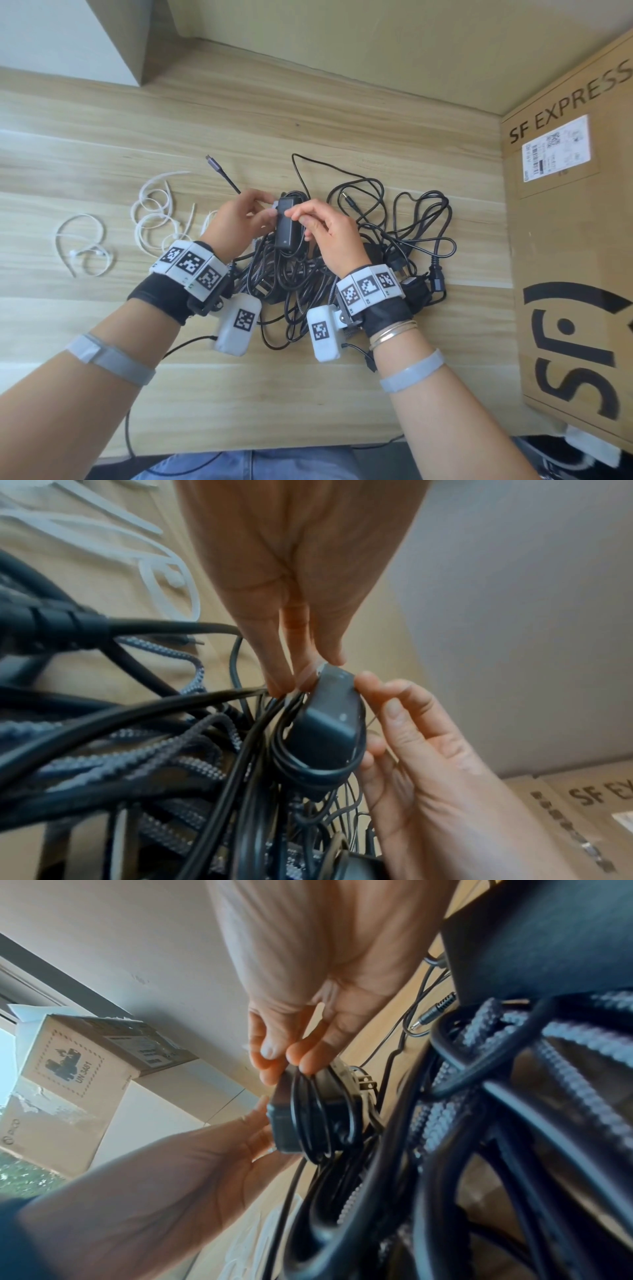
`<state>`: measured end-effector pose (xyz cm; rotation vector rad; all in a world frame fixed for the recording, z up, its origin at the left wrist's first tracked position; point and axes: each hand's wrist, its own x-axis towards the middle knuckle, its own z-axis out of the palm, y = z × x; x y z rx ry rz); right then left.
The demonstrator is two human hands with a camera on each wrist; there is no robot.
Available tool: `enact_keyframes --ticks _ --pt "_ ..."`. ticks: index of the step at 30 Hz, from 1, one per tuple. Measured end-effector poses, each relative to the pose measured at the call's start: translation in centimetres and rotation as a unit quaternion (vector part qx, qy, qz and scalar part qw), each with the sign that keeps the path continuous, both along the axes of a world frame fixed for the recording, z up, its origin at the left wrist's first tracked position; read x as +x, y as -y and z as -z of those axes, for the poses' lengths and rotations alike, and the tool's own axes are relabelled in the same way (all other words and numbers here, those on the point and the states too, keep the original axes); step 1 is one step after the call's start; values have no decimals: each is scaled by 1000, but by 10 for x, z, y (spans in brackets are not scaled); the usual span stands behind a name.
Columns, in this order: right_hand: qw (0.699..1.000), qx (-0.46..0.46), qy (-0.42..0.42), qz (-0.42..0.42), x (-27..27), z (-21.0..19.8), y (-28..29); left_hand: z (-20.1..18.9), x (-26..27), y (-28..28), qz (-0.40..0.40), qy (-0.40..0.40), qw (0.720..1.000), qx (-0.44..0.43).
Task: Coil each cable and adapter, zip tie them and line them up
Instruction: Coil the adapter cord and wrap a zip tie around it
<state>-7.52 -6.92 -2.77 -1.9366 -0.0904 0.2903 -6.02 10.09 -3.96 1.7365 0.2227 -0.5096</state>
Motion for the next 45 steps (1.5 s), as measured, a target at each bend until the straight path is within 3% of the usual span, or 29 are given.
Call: enact_keyframes --ticks 5,9,15,19,26,45 --pt "1000 -12 -9 -1 1 2 -1 -1 0 -5 12 -12 999 -30" --pt "1000 -22 -18 -9 3 0 -1 -3 0 -8 79 33 996 20" --pt "1000 -18 -20 -16 7 -4 -3 0 7 -3 80 62 993 68" --pt "1000 -19 -10 -10 11 -2 -5 -1 7 -5 118 95 987 46" --pt "998 -9 -67 -10 20 -4 -4 1 8 -9 131 77 987 -44" --pt "984 7 -173 -37 37 -9 -2 2 7 -8 121 70 988 -69"
